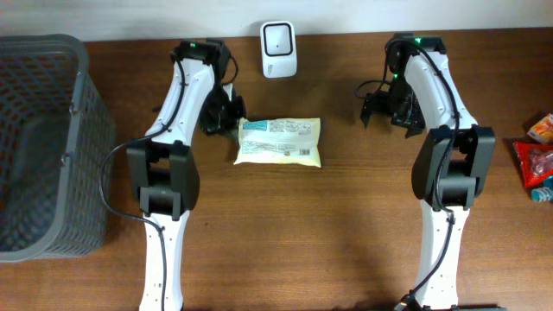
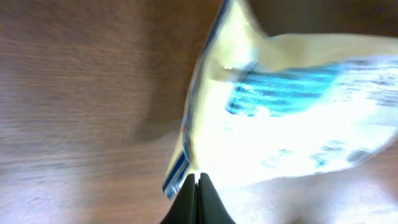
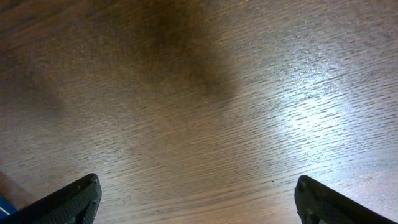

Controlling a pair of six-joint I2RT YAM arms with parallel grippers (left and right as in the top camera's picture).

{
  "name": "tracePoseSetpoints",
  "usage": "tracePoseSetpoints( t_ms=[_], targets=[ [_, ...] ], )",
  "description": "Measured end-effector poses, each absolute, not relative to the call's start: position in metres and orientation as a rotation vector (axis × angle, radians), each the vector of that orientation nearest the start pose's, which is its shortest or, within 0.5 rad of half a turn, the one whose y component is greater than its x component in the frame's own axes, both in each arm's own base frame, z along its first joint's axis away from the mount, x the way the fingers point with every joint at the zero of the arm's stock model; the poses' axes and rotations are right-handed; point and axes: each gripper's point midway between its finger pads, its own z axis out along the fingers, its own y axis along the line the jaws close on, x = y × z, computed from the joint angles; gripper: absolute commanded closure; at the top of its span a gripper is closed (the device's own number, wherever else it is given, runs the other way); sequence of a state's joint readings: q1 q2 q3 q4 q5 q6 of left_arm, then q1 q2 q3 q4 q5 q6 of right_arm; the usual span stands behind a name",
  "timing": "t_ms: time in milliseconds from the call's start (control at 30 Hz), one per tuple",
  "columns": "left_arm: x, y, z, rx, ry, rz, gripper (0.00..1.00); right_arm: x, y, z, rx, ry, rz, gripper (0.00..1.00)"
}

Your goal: Scan the item barcode

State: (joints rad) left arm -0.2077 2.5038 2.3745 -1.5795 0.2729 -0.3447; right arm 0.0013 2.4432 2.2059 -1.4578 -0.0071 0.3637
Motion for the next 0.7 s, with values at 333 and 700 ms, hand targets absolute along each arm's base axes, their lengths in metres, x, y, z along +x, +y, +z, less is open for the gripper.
tracePoseSetpoints(
  t_ms=[333,700],
  targets=[
    [0.467,-0.098,0.096,-0.187,3.123,-0.003,0.01,0.444,0.002,0.04,0.589,3.211,-0.026,0.02],
    [0.471,-0.082,0.096,-0.135,3.137,-0.144,0.01,0.444,0.002,0.04,0.59,3.211,-0.026,0.02]
  ],
)
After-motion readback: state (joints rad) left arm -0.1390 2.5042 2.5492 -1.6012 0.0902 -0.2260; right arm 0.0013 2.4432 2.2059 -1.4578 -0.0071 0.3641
